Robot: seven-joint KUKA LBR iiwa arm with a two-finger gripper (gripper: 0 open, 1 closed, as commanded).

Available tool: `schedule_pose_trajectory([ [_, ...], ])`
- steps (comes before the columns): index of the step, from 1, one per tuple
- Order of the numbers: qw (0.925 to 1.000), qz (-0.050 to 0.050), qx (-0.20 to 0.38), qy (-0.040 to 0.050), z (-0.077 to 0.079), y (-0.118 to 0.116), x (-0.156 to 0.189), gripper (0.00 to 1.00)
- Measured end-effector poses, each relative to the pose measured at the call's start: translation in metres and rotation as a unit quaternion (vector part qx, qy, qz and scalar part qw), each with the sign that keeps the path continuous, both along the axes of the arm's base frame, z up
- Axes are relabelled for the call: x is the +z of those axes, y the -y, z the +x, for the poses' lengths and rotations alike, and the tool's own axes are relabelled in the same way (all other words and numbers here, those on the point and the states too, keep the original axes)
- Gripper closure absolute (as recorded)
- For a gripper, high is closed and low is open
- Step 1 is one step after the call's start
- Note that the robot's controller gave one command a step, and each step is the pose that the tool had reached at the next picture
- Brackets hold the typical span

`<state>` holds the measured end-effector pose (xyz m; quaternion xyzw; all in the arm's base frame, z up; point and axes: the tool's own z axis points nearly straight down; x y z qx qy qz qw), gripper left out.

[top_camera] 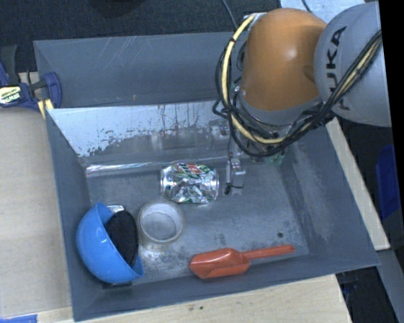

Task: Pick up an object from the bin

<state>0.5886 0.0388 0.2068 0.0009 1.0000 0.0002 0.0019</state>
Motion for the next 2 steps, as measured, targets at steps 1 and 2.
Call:
schedule_pose_trajectory([
  [1,1.0,0.0,0.0,0.0,0.0,0.0,0.0,0.0],
  [2,0.9955,0.001,-0.094,0.0035,0.011,-0.006,-0.055,0.0],
])
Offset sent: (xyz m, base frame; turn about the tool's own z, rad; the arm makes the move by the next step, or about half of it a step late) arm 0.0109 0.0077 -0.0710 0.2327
